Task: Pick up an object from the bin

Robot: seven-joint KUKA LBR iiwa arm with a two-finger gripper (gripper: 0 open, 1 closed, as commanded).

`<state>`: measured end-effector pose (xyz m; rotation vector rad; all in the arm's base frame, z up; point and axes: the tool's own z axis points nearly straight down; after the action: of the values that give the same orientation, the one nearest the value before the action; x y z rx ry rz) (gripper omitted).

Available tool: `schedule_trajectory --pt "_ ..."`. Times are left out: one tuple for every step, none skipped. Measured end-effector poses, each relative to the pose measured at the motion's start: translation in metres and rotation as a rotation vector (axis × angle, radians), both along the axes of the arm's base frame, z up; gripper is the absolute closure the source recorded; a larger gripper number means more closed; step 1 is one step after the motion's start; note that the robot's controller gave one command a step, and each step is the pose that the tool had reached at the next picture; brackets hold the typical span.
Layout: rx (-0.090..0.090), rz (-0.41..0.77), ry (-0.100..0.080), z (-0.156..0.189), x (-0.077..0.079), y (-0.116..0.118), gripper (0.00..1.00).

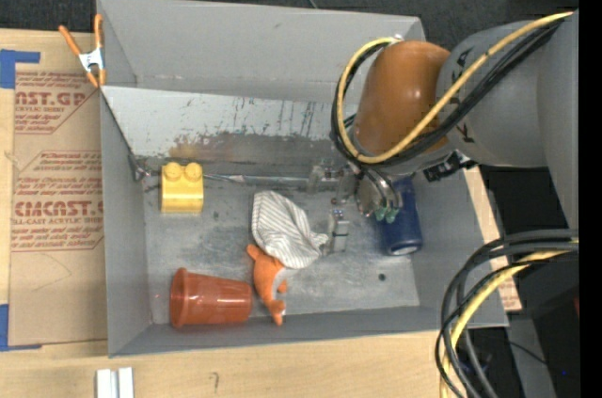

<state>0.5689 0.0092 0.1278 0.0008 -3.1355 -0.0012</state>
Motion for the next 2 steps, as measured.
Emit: schedule_trajectory --pt "0.000 0.000 -0.007 0.005 0.002 0.000 0.00" --pt "0.000 0.140 -0.007 -0.038 0.000 -0.008 1.00"
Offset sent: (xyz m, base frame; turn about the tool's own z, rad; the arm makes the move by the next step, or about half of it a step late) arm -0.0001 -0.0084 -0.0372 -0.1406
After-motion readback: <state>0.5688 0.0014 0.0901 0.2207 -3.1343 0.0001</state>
